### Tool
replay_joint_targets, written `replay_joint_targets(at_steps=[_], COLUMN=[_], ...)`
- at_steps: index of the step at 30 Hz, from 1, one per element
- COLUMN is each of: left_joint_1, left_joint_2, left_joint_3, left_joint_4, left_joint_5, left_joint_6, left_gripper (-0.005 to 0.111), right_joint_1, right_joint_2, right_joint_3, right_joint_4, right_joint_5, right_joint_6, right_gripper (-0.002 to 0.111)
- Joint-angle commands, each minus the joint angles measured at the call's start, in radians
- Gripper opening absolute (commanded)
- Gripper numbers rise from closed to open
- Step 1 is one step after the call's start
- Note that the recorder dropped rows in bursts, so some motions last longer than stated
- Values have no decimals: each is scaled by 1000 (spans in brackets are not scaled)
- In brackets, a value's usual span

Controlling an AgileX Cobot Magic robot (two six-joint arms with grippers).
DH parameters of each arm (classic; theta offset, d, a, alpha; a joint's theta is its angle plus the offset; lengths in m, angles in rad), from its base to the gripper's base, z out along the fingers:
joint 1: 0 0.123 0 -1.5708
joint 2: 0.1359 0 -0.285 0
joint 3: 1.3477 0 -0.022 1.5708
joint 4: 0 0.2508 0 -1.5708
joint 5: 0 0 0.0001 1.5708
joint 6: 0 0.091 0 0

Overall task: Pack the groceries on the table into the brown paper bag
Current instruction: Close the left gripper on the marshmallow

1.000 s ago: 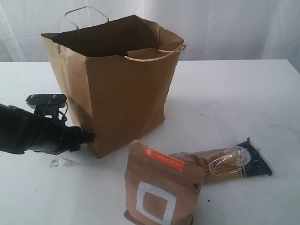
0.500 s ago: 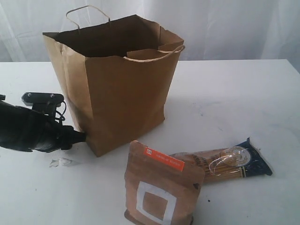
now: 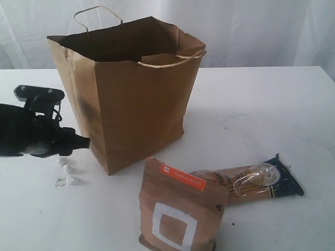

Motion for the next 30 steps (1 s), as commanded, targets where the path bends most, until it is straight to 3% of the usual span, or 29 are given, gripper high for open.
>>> replay_joint_targets(at_steps=[1,12,30], left_joint_1=[1,-1,-1], left_joint_2=[-124,-241,-169], left_joint_3=[42,253,292], left_joint_4=[-22,-22,-22], left_joint_5=[60,376,366], left_joint_6=[40,-96,-106], left_gripper=[64,64,64], right_joint_1=[-3,-3,-3], right_joint_2=[-5,-5,-5], right_joint_3=[4,4,4], right_joint_4=[2,2,2], right_joint_5=[-14,-14,-14], right_joint_6=[-4,-4,-4], right_gripper=[14,14,14])
